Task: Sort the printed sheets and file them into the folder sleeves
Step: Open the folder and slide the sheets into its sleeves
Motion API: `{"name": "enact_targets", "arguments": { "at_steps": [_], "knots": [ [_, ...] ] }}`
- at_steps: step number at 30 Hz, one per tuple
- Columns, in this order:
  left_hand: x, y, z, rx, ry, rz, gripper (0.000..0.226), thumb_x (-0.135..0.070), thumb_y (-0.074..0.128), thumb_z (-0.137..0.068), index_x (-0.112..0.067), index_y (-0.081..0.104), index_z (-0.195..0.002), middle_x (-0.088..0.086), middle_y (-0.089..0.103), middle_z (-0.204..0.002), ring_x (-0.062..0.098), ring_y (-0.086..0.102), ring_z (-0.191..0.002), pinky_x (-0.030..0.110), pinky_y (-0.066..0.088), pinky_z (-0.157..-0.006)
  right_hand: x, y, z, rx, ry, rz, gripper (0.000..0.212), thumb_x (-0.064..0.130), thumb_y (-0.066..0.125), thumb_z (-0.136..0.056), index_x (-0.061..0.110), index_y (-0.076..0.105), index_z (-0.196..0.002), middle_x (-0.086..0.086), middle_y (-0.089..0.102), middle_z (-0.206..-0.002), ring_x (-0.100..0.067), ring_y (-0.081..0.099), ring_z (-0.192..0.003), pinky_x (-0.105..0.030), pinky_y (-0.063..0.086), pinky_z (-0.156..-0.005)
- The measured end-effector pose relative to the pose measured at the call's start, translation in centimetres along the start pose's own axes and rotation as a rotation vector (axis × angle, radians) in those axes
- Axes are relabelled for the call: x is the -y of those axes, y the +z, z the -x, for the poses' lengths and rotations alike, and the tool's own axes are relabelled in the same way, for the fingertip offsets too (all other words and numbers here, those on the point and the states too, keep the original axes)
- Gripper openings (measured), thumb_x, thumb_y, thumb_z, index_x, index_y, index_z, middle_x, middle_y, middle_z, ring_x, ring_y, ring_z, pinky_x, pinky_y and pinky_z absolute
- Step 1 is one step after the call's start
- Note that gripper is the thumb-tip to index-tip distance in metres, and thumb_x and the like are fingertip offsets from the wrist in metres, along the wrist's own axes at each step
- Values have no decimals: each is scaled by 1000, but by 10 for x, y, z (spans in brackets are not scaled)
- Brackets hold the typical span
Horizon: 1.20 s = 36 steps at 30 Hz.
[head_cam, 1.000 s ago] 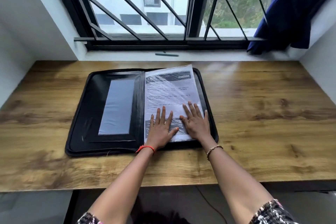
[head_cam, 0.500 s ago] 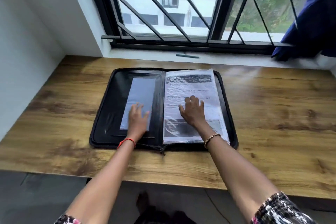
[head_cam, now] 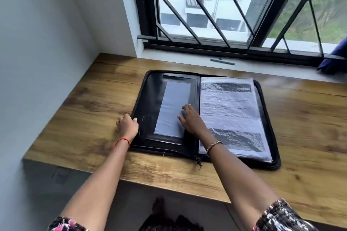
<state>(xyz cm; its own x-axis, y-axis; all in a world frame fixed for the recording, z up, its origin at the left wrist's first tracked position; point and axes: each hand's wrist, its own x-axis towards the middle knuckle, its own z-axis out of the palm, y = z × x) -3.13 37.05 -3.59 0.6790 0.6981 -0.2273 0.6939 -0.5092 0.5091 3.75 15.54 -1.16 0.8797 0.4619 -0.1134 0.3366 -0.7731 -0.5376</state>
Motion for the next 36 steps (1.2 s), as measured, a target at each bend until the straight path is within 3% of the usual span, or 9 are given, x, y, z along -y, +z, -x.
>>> {"name": "enact_targets", "arguments": {
  "at_steps": [6, 9, 14, 18, 21, 25, 29, 32, 36],
  "knots": [
    [-2, -19, -15, 101, -14, 120, 19, 3, 44, -84, 8, 59, -95, 28, 60, -102, 41, 54, -99, 37, 42, -78, 1, -3, 0, 32, 44, -58, 43, 21, 48, -96, -4, 41, -130, -18, 41, -134, -31, 41, -125, -32, 28, -104],
    [-13, -40, -14, 132, -24, 370, 13, -5, 49, -75, 1, 55, -64, 15, 51, -65, 27, 48, -70, 33, 32, -57, -2, -10, 4, 38, 65, -120, 44, 22, 47, -97, -3, 38, -132, -17, 38, -139, -29, 39, -129, -31, 27, -104],
    [-46, -82, 6, 265, 61, 758, 23, -8, 50, -80, -15, 45, -59, -5, 45, -44, 6, 38, -36, 23, 22, -43, -13, -25, 14, -15, 73, -196, 41, 22, 49, -96, -3, 43, -128, -17, 45, -133, -30, 44, -123, -27, 30, -97],
    [-73, -94, 38, 443, 205, 1046, 18, -21, 60, -67, -21, 42, -64, 6, 47, -71, 19, 48, -66, 29, 38, -59, -23, -45, 30, -114, 54, -278, 41, 25, 50, -96, -2, 47, -127, -17, 49, -132, -29, 45, -123, -28, 32, -98],
    [-101, -87, 71, 530, 337, 1216, 27, -13, 47, -87, -20, 53, -62, 3, 59, -71, 17, 59, -70, 28, 50, -66, -35, -61, 41, -238, 91, -439, 36, 28, 53, -95, 2, 56, -120, -15, 58, -125, -27, 52, -118, -29, 39, -94],
    [-139, -61, 121, 625, 487, 1279, 22, -33, 47, -93, -15, 59, -90, 9, 61, -93, 20, 57, -90, 35, 43, -82, -48, -90, 63, -321, 162, -801, 36, 27, 52, -95, 3, 57, -121, -12, 60, -119, -25, 56, -115, -38, 47, -97],
    [-169, -14, 169, 680, 672, 1043, 38, -33, 36, -98, -23, 48, -133, 3, 46, -142, 11, 40, -130, 33, 31, -106, -68, -122, 79, -355, 298, -1337, 37, 36, 44, -97, 9, 52, -121, -10, 57, -118, -25, 60, -104, -38, 53, -87],
    [-186, 28, 190, 682, 805, 712, 40, -12, 37, -101, -10, 38, -140, 1, 29, -151, 8, 22, -140, 29, 15, -117, -85, -148, 98, -365, 218, -1584, 47, 49, 56, -86, 12, 57, -114, -7, 65, -104, -18, 66, -83, -25, 56, -68],
    [-182, 86, 197, 630, 845, 152, 48, -29, 41, -100, -27, 27, -146, -8, 6, -158, 13, -5, -145, 57, -6, -113, -131, -163, 136, -231, 123, -1652, 47, 52, 62, -74, 15, 69, -102, -6, 70, -100, -22, 68, -85, -29, 56, -74]
  ]
}}
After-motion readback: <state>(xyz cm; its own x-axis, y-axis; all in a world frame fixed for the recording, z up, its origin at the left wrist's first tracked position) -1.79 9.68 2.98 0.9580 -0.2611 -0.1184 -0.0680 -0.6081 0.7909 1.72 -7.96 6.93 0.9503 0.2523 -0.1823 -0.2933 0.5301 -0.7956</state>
